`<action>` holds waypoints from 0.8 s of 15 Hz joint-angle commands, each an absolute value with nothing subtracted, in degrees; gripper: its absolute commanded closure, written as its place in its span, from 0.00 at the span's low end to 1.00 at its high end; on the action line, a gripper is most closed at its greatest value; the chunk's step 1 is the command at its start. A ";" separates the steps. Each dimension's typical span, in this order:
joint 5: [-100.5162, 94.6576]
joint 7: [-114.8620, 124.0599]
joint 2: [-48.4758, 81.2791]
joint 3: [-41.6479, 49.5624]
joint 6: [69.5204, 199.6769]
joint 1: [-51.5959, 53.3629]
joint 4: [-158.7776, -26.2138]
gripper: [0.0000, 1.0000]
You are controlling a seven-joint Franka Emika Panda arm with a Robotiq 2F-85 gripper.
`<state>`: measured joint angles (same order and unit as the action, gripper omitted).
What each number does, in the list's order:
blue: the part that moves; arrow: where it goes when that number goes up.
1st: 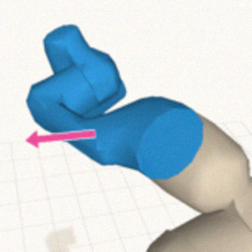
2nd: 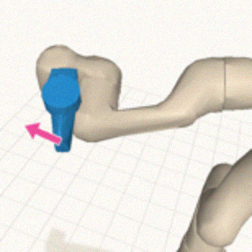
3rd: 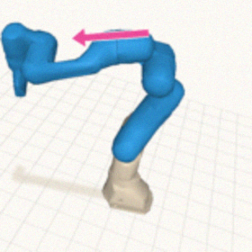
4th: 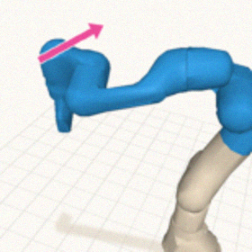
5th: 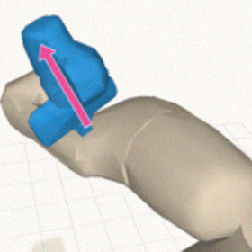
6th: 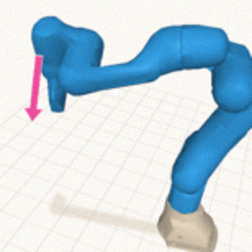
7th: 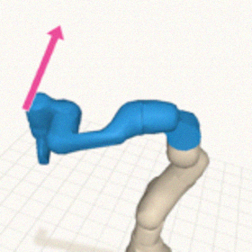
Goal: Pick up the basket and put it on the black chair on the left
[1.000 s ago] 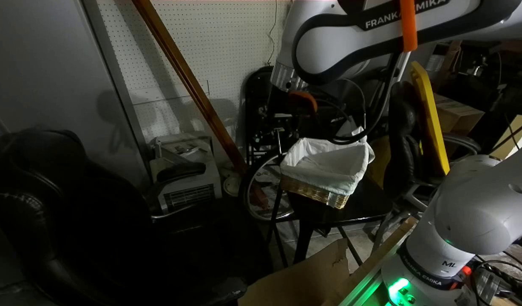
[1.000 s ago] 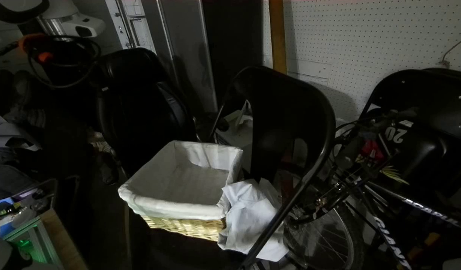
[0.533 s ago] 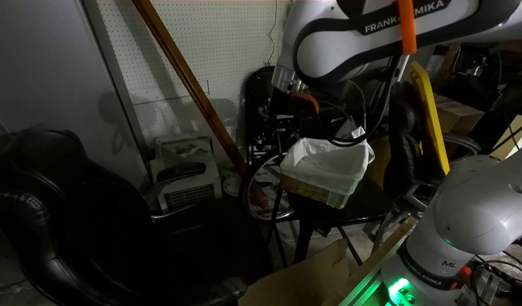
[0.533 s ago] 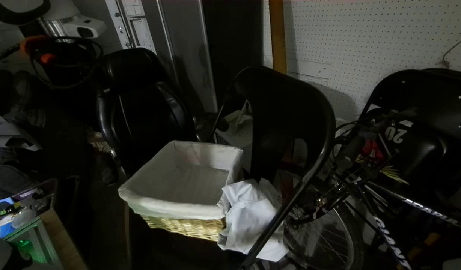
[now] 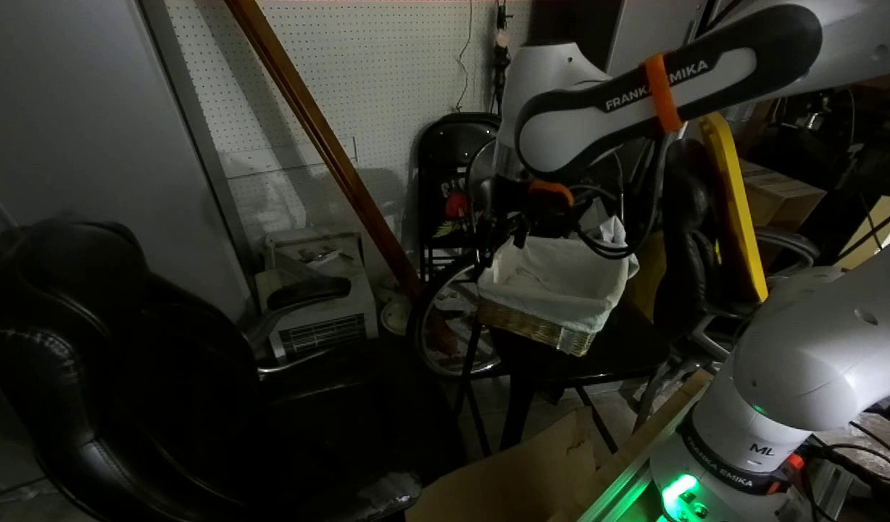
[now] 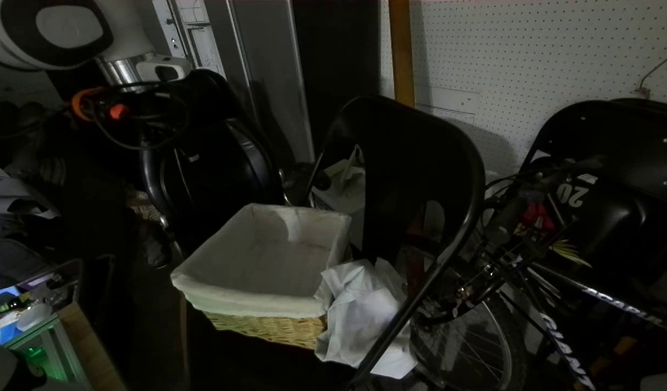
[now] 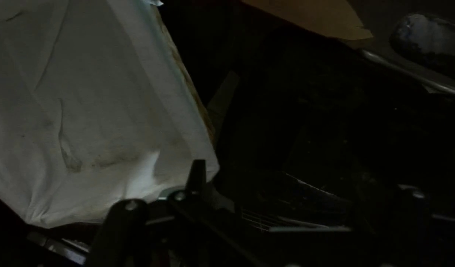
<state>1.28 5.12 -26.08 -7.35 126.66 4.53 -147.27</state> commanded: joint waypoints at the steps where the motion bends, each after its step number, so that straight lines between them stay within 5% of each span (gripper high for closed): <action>1: -3.55 1.26 -22.30 -4.87 132.42 1.98 -149.21 0.00; 12: -12.73 -3.11 -9.93 -2.31 142.16 -0.60 -152.04 0.00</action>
